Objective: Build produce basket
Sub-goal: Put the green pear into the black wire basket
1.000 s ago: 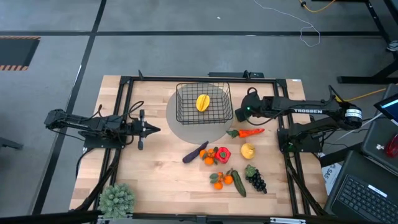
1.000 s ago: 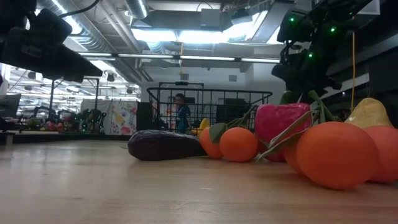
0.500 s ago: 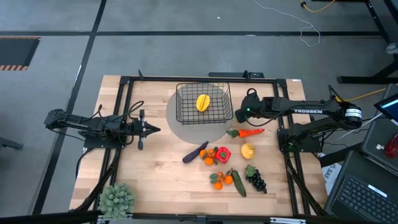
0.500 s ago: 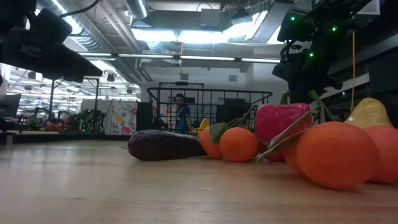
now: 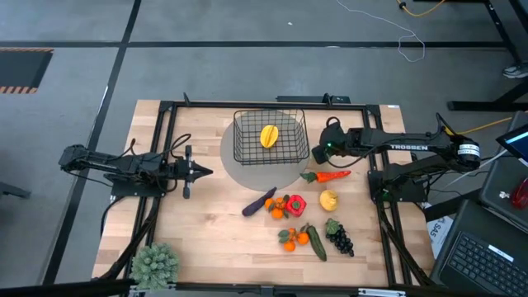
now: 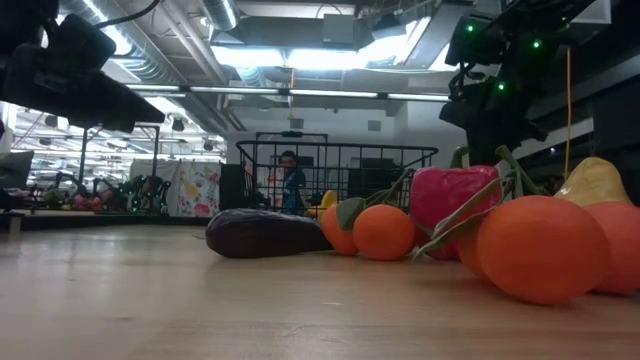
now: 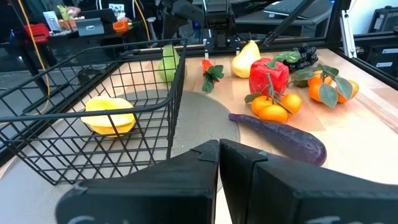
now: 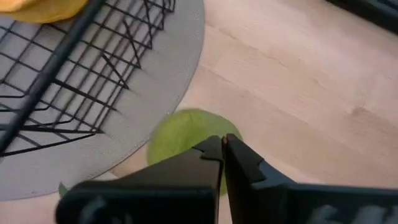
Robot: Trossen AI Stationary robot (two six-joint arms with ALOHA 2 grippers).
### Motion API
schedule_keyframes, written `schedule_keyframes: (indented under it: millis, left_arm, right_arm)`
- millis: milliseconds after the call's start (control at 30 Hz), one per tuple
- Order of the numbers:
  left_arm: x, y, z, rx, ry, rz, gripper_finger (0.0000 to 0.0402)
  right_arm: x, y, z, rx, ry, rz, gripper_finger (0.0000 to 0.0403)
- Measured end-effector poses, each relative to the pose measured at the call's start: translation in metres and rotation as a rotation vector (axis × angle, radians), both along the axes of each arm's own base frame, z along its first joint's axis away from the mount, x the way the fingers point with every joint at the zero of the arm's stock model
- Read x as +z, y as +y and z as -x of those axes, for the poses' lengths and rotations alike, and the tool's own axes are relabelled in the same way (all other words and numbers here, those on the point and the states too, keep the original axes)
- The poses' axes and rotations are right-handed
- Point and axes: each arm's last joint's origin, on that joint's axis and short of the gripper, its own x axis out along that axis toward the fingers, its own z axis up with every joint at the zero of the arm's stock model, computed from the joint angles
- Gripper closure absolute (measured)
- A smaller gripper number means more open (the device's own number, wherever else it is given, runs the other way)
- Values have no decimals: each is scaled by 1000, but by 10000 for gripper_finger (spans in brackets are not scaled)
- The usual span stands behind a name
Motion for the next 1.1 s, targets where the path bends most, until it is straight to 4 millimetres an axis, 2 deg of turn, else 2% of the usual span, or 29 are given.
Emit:
schedule_keyframes:
  millis: [133, 233, 333, 433, 567, 667, 833, 1100]
  left_arm:
    - [0, 0, 0, 0, 0, 0, 398]
    - [0, 0, 0, 0, 0, 0, 398]
    - [0, 0, 0, 0, 0, 0, 398]
    - [0, 0, 0, 0, 0, 0, 398]
    - [0, 0, 0, 0, 0, 0, 398]
    - [0, 0, 0, 0, 0, 0, 398]
    - [0, 0, 0, 0, 0, 0, 398]
    - [0, 0, 0, 0, 0, 0, 398]
  right_arm:
    - [23, -1, -4, 19, 2, 18, 402]
    - [48, -3, -7, 41, 7, 45, 402]
    - [83, -3, -4, 35, 33, 98, 402]
    - [125, -3, 0, 11, 4, 164, 403]
    - [173, 3, 2, 73, -100, 249, 403]
    - [197, 10, -1, 147, -200, 306, 403]
    - [216, 19, -12, 292, -304, 405, 403]
    - [222, 23, -22, 436, -417, 367, 402]
